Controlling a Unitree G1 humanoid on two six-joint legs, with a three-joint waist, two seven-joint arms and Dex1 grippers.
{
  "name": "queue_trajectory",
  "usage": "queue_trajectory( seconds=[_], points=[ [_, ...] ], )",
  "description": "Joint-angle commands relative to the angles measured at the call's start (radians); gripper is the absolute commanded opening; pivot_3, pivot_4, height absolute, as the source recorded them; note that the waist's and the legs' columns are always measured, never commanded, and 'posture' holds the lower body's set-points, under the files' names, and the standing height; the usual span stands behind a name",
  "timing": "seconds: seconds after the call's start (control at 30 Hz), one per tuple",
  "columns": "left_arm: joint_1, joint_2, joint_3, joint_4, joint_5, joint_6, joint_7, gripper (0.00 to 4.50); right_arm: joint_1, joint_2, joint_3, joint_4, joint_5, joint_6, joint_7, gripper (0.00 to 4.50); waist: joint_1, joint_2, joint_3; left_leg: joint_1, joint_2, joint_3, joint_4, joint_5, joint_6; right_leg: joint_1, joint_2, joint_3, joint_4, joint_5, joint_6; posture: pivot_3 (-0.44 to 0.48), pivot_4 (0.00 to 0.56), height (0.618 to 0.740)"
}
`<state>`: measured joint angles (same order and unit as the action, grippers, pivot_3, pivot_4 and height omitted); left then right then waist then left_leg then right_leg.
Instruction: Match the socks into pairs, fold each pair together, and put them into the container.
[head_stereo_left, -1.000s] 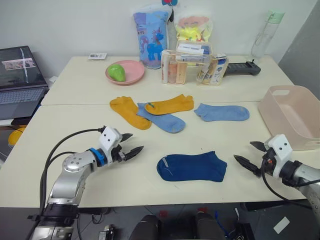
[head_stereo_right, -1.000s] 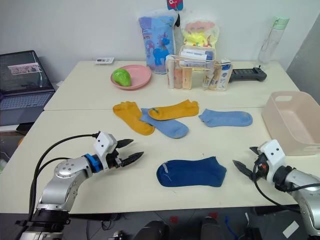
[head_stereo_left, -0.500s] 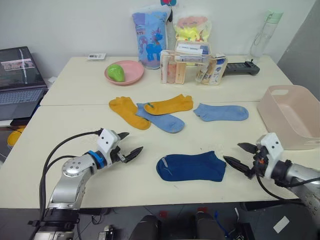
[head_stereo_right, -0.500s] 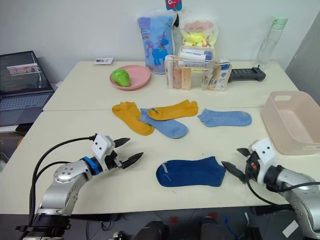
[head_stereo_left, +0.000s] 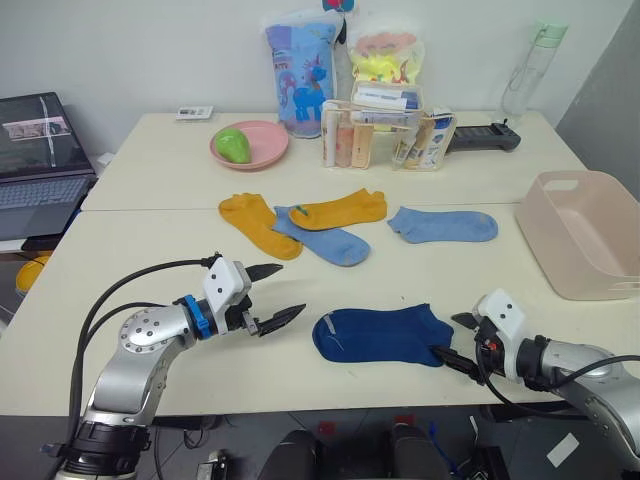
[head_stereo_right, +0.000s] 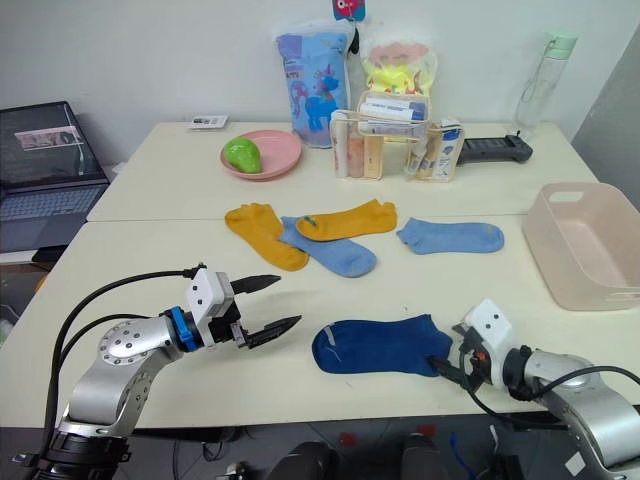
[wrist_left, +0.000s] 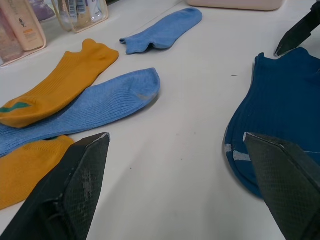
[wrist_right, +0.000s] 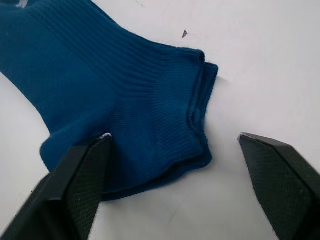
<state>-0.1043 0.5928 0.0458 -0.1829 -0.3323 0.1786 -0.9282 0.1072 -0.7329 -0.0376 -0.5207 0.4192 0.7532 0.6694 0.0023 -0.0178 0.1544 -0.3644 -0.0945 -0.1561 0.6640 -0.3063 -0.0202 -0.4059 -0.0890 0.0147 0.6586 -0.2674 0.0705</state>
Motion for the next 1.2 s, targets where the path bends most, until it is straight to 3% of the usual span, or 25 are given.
queue_trajectory(
  seconds=[0.03,0.3,0.6,0.7,1.1,1.2],
  points=[
    [-0.002,-0.003,-0.013,-0.031,0.002,-0.018,0.005,4.5,0.008,0.007,0.01,-0.029,0.005,-0.006,0.001,2.9,0.0,0.0,0.0,0.0,0.0,0.0,0.0,0.0,0.0,0.0,0.0,0.0,0.0,0.0,0.0,0.0,0.15,0.74],
    [-0.006,0.001,-0.02,-0.04,-0.004,-0.014,0.0,4.5,0.025,0.02,-0.032,-0.017,0.043,0.009,0.007,0.02,0.0,0.0,0.0,0.0,0.0,0.0,0.0,0.0,0.0,0.0,0.0,0.0,0.0,0.0,0.0,0.0,0.15,0.74],
    [-0.023,-0.004,-0.127,-0.087,-0.002,-0.016,-0.059,4.5,-0.094,-0.007,-0.104,0.042,0.122,0.089,0.014,0.02,0.0,0.0,0.0,0.0,0.0,0.0,0.0,0.0,0.0,0.0,0.0,0.0,0.0,0.0,0.0,0.0,0.15,0.74],
    [-0.054,-0.019,-0.179,-0.086,0.0,-0.023,-0.09,3.94,-0.162,-0.043,-0.095,0.067,0.1,0.13,0.008,0.0,0.001,0.0,0.0,0.0,0.0,0.001,0.0,0.0,0.0,0.0,0.0,0.0,0.0,0.0,0.0,0.0,0.15,0.74],
    [-0.296,-0.188,-0.414,0.125,0.098,-0.007,-0.142,0.05,-0.2,-0.119,-0.058,0.109,0.086,0.168,0.054,0.0,0.013,0.0,0.0,-0.001,-0.001,0.002,0.001,0.0,0.0,0.001,0.001,0.0,-0.001,0.0,0.0,0.0,0.15,0.74],
    [-0.334,-0.224,-0.459,0.175,0.119,0.003,-0.159,0.02,-0.205,-0.109,-0.065,0.107,0.097,0.179,0.052,0.0,0.013,0.0,0.0,-0.001,-0.001,0.002,0.001,0.0,0.0,0.001,0.001,0.0,0.0,0.0,0.0,0.0,0.15,0.74]
  ],
)
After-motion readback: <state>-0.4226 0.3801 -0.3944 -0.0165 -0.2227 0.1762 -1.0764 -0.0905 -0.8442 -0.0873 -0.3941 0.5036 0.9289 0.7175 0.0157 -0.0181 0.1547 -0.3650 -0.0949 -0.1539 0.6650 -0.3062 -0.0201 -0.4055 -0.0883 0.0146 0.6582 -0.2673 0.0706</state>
